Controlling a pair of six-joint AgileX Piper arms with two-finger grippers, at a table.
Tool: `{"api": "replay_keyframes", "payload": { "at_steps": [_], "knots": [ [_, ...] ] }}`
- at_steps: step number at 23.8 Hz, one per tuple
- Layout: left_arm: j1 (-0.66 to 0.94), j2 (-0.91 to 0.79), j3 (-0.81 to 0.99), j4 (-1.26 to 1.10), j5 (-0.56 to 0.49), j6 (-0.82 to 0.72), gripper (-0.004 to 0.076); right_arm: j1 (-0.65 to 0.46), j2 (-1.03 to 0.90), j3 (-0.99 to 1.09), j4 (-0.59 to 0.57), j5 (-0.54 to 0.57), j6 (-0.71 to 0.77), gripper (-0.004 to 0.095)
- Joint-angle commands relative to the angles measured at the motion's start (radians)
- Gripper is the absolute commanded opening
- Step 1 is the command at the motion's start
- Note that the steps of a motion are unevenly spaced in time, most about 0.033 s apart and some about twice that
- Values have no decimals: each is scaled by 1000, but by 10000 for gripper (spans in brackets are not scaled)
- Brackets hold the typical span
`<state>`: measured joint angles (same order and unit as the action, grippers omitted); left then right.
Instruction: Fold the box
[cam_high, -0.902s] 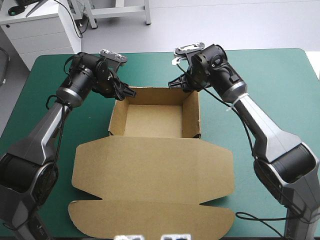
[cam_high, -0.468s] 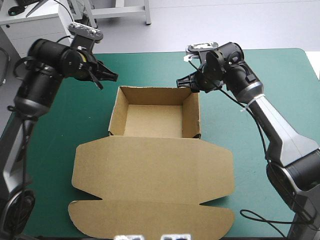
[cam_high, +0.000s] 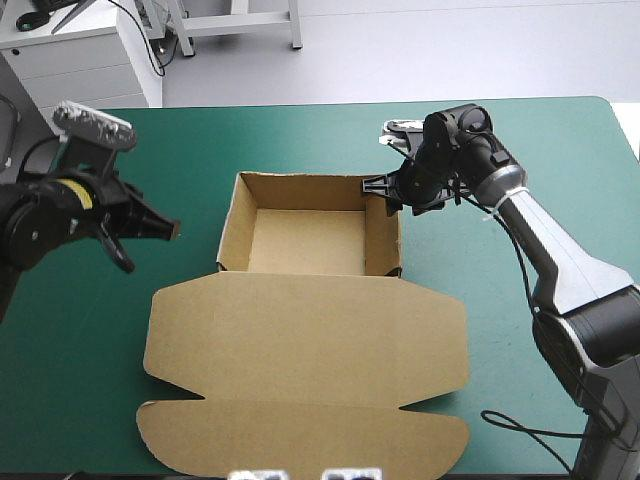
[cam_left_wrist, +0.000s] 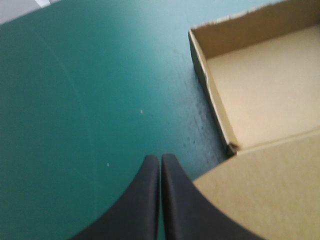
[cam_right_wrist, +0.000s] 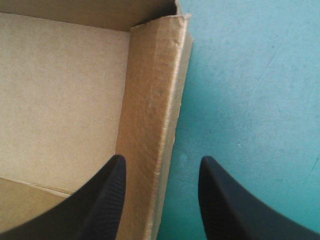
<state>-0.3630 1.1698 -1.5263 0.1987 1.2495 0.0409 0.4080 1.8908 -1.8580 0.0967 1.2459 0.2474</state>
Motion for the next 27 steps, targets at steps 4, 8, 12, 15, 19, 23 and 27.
{"api": "replay_keyframes", "payload": {
  "at_steps": [4, 8, 12, 15, 19, 23, 27],
  "knots": [
    [-5, -204, 315, 5, -118, -2, -8, -8, -4, -21, 44, -21, -35, 417],
    [-5, -346, 589, -7, -203, -2, -8, -8, 53, -21, 74, -14, -38, 417],
    [-5, -481, 804, -47, -276, -2, -8, -8, 102, -21, 74, 0, -60, 395],
    [-5, -546, 879, -49, -278, -2, -8, -8, 118, -21, 74, 2, -70, 287],
    [-5, -616, 926, -45, -254, -2, -8, -8, 118, -21, 58, 2, -77, -14],
    [-5, -619, 926, -45, -243, -2, -8, -26, 92, -21, -53, 2, -73, -19],
    [-5, -619, 926, -45, -224, -2, -8, -114, 34, -21, -89, 2, -66, -19]
  ]
}}
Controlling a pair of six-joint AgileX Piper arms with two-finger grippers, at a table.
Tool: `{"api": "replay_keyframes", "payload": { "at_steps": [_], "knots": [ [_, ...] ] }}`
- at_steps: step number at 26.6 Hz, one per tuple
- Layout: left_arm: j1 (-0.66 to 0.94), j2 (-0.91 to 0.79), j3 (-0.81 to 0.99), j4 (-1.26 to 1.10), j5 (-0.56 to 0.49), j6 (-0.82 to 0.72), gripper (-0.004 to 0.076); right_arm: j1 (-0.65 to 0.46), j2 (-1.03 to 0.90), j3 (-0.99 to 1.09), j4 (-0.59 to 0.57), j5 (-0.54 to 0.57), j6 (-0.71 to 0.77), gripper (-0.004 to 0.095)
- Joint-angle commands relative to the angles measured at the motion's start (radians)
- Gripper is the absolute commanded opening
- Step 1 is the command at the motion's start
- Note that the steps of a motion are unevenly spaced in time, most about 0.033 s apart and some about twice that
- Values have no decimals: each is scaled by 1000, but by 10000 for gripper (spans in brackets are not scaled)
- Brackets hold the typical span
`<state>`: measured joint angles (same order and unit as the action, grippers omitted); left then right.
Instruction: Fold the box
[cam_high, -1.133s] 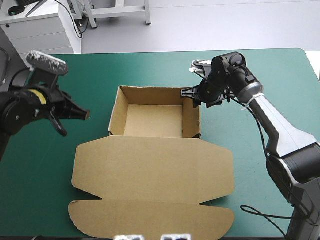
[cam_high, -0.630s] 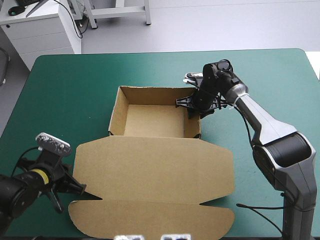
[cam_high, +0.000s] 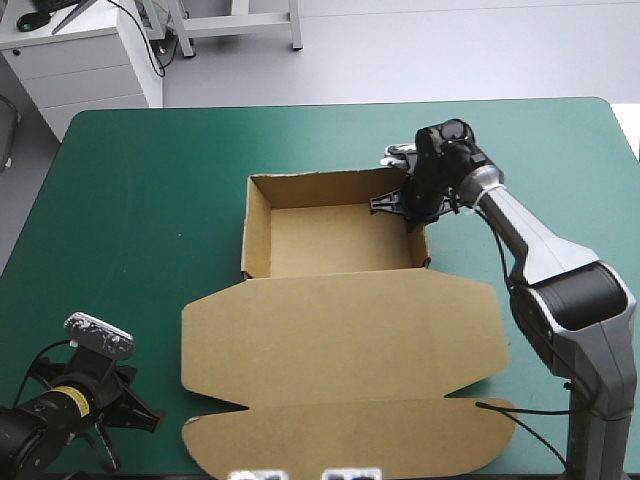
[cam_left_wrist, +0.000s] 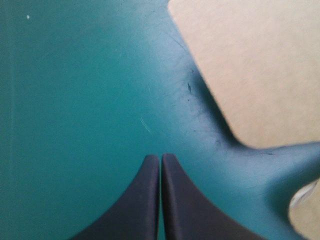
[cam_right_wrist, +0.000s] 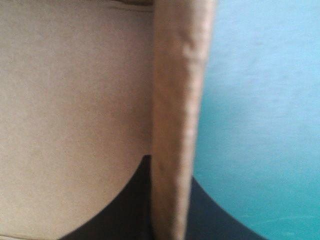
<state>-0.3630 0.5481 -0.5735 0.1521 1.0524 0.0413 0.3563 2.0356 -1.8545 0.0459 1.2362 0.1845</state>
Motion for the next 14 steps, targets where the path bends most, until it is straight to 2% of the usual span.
{"api": "replay_keyframes", "payload": {
  "at_steps": [1, 4, 9, 14],
  "knots": [
    [-5, 3, -27, 2, -20, -2, -8, -95, -130, -24, -46, 11, -6, -19],
    [-5, 3, -27, 2, 0, -2, -8, -240, -204, -11, -86, 14, -42, -19],
    [-5, 3, -26, 2, 4, -2, -8, -416, -288, 101, -184, 14, -56, -19],
    [-5, 3, -26, 2, 4, -2, -8, -640, -327, 187, -188, 14, -87, -19]
  ]
}}
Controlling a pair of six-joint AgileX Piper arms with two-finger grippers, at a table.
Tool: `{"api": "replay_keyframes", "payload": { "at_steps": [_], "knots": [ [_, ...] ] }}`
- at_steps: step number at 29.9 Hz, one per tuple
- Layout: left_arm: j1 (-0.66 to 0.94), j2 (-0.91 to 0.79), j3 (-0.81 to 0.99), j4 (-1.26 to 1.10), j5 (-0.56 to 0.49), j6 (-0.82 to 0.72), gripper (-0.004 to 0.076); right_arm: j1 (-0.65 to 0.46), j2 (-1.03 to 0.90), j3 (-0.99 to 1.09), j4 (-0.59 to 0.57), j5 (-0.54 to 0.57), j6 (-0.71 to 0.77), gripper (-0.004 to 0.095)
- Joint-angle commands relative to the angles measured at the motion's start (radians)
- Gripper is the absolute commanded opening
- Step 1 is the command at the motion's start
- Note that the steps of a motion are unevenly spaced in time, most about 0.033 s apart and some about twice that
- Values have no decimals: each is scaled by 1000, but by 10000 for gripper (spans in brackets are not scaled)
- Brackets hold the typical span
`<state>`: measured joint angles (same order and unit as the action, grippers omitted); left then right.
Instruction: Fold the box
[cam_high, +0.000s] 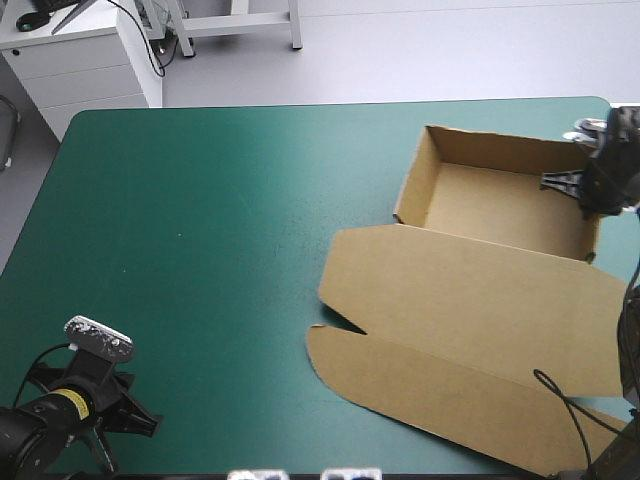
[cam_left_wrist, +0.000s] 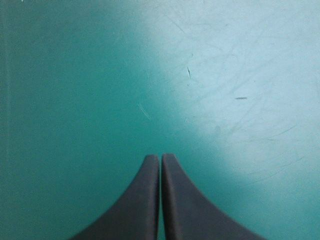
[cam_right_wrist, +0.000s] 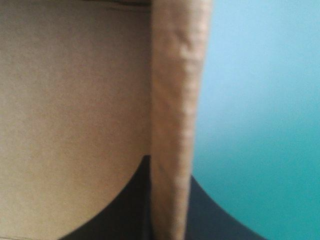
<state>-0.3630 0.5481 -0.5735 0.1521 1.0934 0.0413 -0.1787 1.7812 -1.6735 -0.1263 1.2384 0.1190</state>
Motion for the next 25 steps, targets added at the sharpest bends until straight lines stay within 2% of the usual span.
{"api": "replay_keyframes", "payload": {
  "at_steps": [1, 4, 7, 9, 12, 14, 20, 25],
  "knots": [
    [-5, 3, -26, 2, -37, -2, -8, -149, -73, 8, -11, 11, -23, -19],
    [-5, 3, -26, 2, -37, -2, -8, -249, -73, 8, 1, 11, -28, -17],
    [-5, 3, -26, 2, -46, -2, -8, -305, -73, 8, -29, 11, -81, 11],
    [-5, 3, -26, 2, -61, -2, -8, -314, -71, 8, -84, 10, -78, 135],
    [-5, 3, -26, 2, -69, -2, -8, -318, -71, 8, -84, 8, -32, 377],
    [-5, 3, -26, 2, -69, -2, -8, -318, -71, 8, -74, 0, -42, 470],
    [-5, 3, -26, 3, -69, -2, -8, -318, -86, 0, -59, 10, -42, 466],
    [-5, 3, -15, 5, -122, -2, -8, -318, -168, 4, 32, 10, -125, 420]
  ]
}}
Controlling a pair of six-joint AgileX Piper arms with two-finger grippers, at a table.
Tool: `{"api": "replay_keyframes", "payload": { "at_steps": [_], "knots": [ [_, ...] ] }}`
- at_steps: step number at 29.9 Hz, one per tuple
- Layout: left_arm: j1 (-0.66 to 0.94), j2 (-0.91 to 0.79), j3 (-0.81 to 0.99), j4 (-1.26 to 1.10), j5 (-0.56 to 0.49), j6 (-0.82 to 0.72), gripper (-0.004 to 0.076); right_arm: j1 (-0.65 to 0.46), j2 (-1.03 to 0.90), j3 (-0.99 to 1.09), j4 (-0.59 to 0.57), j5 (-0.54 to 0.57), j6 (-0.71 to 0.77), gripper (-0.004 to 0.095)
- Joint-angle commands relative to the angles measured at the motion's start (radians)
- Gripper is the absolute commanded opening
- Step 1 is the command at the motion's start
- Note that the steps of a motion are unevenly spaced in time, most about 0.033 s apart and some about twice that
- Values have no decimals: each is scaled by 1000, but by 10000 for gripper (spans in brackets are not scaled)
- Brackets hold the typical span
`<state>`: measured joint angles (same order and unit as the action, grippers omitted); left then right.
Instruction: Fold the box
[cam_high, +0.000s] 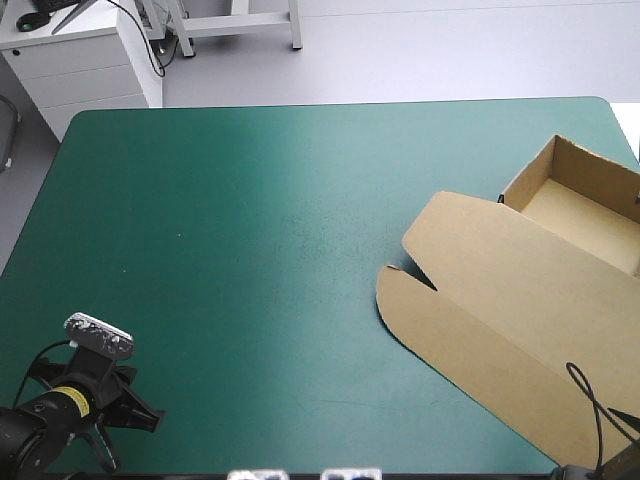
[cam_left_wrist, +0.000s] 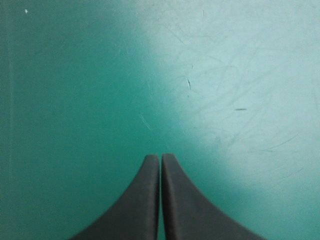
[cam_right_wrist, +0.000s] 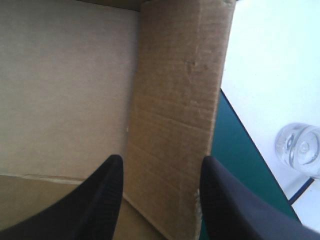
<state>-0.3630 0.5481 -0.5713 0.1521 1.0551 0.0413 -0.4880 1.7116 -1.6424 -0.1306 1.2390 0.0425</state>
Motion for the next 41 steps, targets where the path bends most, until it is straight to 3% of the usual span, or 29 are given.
{"api": "replay_keyframes", "payload": {
  "at_steps": [1, 7, 13, 22, 32, 41],
  "knots": [
    [-5, 3, -13, 3, -97, -8, -8, -9, -129, -25, 68, 9, -49, 399],
    [-5, 3, 7, 0, -123, -52, -8, 3, -310, 22, 305, 9, -91, 217],
    [-5, -19, 48, 0, -134, -53, -8, 143, -520, 168, 300, 9, -133, 1],
    [-5, -118, 54, -7, -136, -82, -8, 384, -780, 498, 297, -28, -174, -10],
    [-5, -147, 54, -35, -138, -82, -8, 392, -1076, 964, 320, -189, -203, -14],
    [-5, -147, 54, -35, -138, -82, -8, 392, -1327, 1113, 320, -314, -241, -14]
  ]
}}
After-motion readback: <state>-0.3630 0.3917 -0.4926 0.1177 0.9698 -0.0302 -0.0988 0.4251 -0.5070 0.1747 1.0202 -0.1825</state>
